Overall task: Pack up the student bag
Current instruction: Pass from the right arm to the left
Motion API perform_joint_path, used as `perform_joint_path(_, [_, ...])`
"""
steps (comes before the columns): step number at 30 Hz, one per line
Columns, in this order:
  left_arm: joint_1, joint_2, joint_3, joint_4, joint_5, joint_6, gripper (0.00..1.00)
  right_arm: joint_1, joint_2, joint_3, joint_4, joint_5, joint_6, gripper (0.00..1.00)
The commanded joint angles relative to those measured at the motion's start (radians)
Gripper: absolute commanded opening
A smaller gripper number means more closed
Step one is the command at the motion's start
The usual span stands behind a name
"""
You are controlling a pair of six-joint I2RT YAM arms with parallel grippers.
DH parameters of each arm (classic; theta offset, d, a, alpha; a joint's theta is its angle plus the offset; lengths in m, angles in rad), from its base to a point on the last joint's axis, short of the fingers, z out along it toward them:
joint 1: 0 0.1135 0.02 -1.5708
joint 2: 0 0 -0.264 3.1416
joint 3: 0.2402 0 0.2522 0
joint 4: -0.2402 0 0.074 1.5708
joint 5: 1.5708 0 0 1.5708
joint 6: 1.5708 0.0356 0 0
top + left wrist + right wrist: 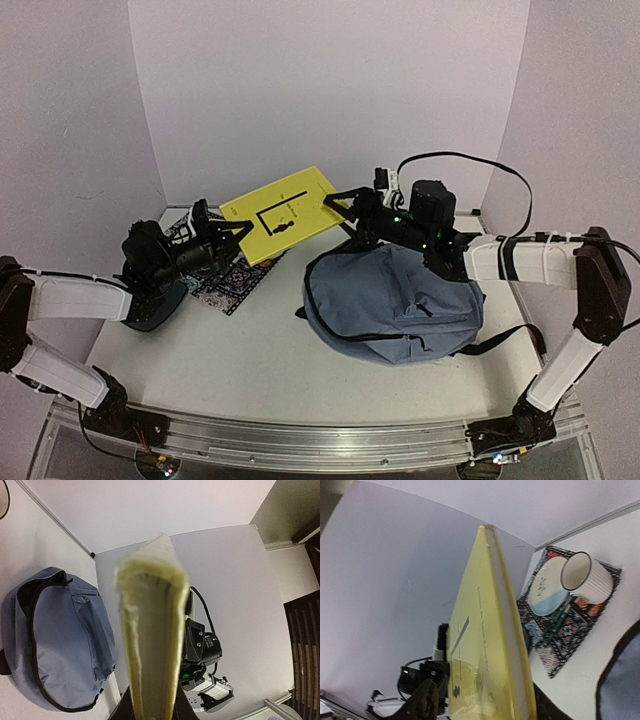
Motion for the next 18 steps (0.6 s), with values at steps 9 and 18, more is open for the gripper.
perform_joint_path(9, [0.17,-0.064,-0.021,-0.097,0.002,0.1,0.0,0.107,-0.111,0.162,-0.874,0.187,-0.525,0.86])
perform_joint_path(18, [0.316,-0.083,-0.011,-0.209,0.122,0.164,0.0,0.327,0.161,0.489,-1.346,0.625,-0.776,0.93])
